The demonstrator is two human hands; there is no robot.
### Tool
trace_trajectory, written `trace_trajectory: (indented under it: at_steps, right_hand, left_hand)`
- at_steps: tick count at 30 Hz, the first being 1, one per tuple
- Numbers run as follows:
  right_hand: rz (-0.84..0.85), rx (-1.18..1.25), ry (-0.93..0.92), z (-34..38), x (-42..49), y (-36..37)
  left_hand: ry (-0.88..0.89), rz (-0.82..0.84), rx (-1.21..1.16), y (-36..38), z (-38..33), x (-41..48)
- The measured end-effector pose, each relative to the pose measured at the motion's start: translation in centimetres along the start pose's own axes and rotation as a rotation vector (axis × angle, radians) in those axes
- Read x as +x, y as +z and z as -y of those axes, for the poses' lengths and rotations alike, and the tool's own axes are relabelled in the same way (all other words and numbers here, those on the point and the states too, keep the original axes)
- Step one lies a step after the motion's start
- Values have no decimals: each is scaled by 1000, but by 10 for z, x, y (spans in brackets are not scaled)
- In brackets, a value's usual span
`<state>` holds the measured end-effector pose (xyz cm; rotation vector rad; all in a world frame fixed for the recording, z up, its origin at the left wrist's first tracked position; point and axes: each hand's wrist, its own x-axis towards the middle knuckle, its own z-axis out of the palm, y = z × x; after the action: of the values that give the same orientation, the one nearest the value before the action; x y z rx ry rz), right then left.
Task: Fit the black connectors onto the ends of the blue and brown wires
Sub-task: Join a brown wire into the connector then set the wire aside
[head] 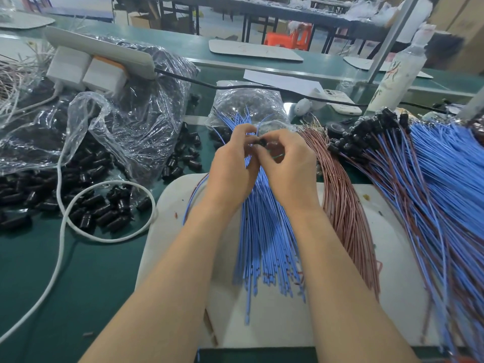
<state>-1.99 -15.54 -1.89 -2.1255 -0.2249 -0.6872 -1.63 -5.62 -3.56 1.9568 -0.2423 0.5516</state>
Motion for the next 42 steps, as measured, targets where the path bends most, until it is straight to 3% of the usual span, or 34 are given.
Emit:
trace_trajectory:
  at_steps: [5, 14, 21, 33, 42]
  right_hand:
    - [10, -37, -60, 1, -1, 3]
    - [120, -77, -96, 0, 0, -1]
    - [207, 19, -21, 2, 0, -5]
    - [189, 231, 121, 8, 7, -27]
    - [248, 113, 48, 13, 7, -30]
  left_hand:
    - [-41, -40, 165, -2, 4, 2]
    - [-120, -44, 163, -6, 3, 2]
    - [-67, -53, 245, -6, 6, 2]
    - [-38, -71, 223, -7, 9, 4]
    - [-76, -71, 222, -7, 6, 3]
